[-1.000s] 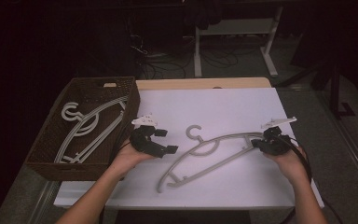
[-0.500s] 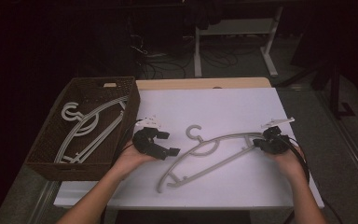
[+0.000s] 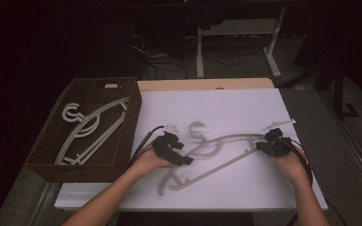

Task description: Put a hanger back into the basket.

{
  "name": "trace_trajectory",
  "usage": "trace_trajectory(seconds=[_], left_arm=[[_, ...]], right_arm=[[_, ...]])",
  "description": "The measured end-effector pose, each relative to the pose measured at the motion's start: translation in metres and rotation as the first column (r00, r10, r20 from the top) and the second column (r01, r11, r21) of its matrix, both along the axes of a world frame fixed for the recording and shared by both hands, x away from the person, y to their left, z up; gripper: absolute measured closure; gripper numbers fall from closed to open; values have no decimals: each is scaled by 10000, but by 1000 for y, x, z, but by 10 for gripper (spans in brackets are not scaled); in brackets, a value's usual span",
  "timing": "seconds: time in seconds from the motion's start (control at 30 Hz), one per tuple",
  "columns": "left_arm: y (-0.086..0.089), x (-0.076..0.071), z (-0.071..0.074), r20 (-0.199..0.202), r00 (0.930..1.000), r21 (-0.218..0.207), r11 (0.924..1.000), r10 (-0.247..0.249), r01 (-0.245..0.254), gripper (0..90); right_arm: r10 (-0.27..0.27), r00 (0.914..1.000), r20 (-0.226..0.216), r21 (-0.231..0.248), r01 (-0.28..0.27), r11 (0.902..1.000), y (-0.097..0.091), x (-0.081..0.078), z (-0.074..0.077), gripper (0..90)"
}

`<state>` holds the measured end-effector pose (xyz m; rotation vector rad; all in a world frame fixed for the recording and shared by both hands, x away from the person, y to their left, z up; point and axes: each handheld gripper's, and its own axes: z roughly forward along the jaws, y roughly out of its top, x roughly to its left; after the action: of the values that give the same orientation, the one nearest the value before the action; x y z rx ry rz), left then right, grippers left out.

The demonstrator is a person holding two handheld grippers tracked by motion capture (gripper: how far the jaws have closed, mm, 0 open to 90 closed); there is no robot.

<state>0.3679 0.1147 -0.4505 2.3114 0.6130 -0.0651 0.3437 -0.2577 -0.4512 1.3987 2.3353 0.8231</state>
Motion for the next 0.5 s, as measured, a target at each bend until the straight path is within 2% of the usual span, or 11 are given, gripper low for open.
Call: trace_trajectory(seconds=[0.1, 0.13, 0.33, 0.4, 0.5], left_arm=[[-8, 1, -4, -8, 9999, 190, 9998, -108, 108, 263], [-9, 0, -4, 103, 9999, 264, 9996, -135, 132, 296], [-12, 2, -4, 194, 9997, 301, 9994, -176, 170, 462], [-14, 2, -4, 89, 9995, 257, 9992, -293, 291, 516], [-18, 0, -4, 261, 9990, 418, 9985, -358, 347, 569]], right_arm=[[20, 10000, -2, -5, -20, 10000, 0, 0, 0, 893], [31, 10000, -3, -1, -31, 10000, 0, 0, 0, 894], [64, 10000, -9, 26, -64, 10000, -1, 0, -1, 894], [73, 10000, -15, 33, -73, 10000, -1, 0, -1, 894], [80, 10000, -10, 27, -80, 10000, -1, 0, -1, 894]])
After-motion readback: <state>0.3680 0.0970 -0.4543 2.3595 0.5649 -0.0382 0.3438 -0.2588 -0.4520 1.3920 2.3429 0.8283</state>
